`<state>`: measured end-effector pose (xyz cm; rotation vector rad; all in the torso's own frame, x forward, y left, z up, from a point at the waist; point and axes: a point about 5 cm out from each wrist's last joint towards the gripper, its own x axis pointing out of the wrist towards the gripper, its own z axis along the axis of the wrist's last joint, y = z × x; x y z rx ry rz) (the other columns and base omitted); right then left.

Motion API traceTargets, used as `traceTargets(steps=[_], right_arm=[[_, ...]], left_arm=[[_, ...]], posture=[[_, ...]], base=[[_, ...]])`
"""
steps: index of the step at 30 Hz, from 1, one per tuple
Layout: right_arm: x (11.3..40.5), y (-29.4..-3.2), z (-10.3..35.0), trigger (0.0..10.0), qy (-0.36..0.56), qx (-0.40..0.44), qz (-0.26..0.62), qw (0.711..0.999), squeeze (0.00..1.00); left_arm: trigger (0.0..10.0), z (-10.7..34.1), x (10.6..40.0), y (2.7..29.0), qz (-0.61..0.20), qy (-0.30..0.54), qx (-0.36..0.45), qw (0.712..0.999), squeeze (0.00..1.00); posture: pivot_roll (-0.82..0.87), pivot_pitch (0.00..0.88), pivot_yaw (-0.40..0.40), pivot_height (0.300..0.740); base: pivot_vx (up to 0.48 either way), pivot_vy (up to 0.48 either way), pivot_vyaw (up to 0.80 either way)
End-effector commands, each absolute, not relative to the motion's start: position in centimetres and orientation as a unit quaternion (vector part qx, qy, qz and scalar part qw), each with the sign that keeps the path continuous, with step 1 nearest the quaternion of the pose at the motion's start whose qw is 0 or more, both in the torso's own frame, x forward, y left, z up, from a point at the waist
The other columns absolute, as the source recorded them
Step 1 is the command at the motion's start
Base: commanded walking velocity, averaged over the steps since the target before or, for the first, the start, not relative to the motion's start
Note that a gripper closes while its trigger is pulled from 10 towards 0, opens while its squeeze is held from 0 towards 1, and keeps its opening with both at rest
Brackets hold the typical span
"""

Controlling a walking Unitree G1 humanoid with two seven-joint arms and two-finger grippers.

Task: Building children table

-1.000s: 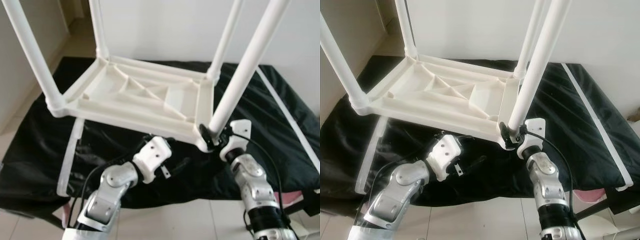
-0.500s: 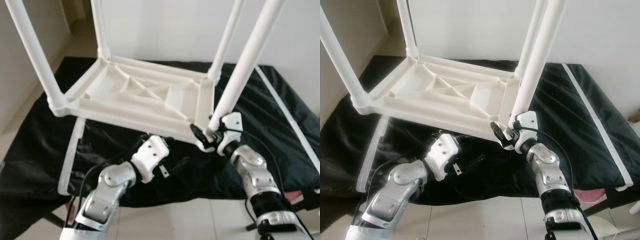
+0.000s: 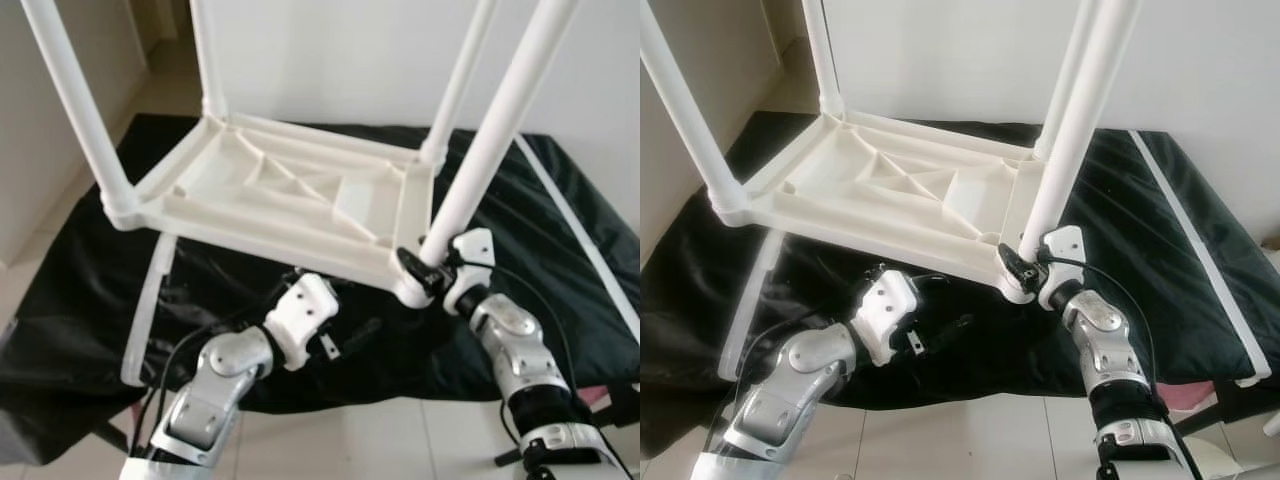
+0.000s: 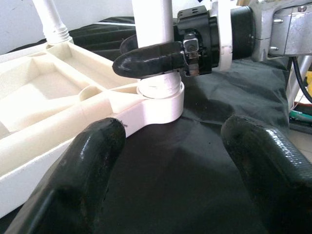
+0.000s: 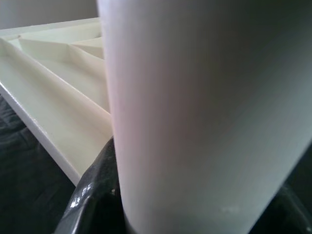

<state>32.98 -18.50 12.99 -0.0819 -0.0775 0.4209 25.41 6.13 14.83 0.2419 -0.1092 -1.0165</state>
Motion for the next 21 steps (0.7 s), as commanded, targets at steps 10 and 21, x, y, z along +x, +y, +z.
traceTargets(steps=[10, 21], right_arm=[[32.2, -18.6, 11.1, 10.0, 0.016, -0.021, 0.129, 0.991, 0.0], [31.3, -16.2, 9.8, 10.0, 0.059, 0.088, -0.155, 0.982, 0.0]], left_arm=[[10.0, 14.8, 25.1, 5.9, -0.503, -0.047, 0.107, 0.857, 0.0], [10.0, 14.8, 25.3, 5.6, -0.501, -0.047, 0.106, 0.857, 0.0]], posture=[[0.03, 0.023, -0.052, 0.74], [0.02, 0.026, -0.06, 0.74]], base=[[0.0, 0.0, 0.0], [0.0, 0.0, 0.0]])
